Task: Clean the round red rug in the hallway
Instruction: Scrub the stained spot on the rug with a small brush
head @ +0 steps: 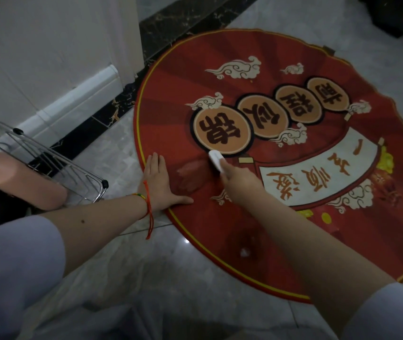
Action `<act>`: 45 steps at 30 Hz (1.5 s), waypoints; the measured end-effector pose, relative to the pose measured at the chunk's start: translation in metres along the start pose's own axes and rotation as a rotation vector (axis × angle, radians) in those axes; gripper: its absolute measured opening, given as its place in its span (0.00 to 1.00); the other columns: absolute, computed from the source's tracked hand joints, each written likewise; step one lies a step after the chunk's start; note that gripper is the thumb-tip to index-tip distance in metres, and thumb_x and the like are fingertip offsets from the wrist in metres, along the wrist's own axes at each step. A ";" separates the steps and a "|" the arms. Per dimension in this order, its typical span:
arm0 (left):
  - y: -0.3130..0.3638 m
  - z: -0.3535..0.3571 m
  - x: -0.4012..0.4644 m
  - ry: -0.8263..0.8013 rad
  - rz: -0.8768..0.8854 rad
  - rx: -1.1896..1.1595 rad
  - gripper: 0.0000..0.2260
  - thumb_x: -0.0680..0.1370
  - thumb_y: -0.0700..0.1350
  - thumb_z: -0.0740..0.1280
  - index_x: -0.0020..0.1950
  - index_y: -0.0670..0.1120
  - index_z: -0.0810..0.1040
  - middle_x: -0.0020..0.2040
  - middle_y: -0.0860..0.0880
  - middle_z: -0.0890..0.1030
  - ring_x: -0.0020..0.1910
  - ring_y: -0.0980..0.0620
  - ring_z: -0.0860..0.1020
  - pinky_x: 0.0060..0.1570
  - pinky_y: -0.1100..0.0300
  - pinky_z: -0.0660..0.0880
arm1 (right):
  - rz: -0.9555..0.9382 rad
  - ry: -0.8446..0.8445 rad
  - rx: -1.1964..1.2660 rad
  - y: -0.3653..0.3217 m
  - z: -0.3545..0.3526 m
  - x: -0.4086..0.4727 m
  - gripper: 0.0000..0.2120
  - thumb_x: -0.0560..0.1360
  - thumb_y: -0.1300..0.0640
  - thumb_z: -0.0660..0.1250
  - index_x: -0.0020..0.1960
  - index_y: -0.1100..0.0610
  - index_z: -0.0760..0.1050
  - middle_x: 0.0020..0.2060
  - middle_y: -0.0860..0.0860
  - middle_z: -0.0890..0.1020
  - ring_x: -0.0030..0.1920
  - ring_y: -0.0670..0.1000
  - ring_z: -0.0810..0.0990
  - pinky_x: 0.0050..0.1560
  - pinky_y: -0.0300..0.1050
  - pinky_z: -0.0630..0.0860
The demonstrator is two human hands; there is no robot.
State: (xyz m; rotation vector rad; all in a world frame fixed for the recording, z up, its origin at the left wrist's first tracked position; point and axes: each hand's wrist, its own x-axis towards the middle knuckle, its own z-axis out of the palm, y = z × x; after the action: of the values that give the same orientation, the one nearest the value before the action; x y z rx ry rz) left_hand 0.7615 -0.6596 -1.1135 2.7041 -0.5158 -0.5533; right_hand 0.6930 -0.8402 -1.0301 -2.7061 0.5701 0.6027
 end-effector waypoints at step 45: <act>-0.015 -0.002 -0.013 0.020 0.049 -0.049 0.64 0.55 0.74 0.67 0.77 0.37 0.44 0.78 0.40 0.44 0.77 0.44 0.43 0.75 0.50 0.45 | -0.279 -0.074 0.017 -0.044 0.034 -0.029 0.21 0.81 0.53 0.52 0.74 0.49 0.58 0.56 0.61 0.79 0.53 0.62 0.78 0.52 0.53 0.74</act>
State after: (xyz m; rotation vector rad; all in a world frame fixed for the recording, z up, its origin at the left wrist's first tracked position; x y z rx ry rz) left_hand 0.7559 -0.6402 -1.1135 2.6400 -0.5545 -0.5182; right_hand 0.6767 -0.7794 -1.0371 -2.6680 0.1724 0.6151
